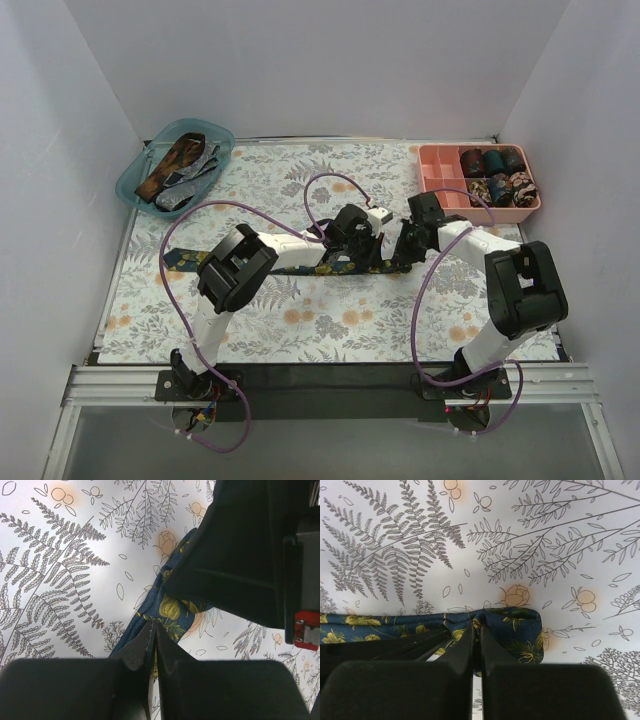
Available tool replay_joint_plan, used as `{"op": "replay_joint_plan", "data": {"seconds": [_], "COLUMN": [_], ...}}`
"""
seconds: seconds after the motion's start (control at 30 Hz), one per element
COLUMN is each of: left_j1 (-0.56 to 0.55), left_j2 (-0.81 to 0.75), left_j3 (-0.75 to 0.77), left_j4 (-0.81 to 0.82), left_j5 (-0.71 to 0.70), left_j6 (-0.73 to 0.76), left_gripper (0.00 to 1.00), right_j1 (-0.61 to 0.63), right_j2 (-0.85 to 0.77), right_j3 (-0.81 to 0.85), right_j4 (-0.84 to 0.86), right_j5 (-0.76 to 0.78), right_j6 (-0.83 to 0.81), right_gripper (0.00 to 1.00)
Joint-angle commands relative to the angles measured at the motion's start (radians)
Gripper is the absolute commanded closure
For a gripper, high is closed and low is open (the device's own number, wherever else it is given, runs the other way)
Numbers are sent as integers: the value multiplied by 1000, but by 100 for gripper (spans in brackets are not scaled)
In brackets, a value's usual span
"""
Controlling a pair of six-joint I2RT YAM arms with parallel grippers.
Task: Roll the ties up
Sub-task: Roll the tie
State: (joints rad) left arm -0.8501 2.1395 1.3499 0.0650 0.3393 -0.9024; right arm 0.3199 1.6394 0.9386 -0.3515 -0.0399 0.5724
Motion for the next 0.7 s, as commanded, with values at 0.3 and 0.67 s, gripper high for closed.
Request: {"op": "replay_joint_plan", "data": {"seconds": [0.3,0.67], "left_j1": [-3,-1], "left_j2": [-39,-133], "left_j3": [-37,-31], "left_j4": [-59,-59], "left_j5": [-36,-75], "left_j6": [14,-46], "left_gripper": [91,83], "right_j1": [-22,-68], "right_j2": [-88,-148], "right_j3": [-208,-299], "right_j4": [279,419], "right_j5": [-135,-238], "right_j6": [98,136], "right_gripper": [54,53]}}
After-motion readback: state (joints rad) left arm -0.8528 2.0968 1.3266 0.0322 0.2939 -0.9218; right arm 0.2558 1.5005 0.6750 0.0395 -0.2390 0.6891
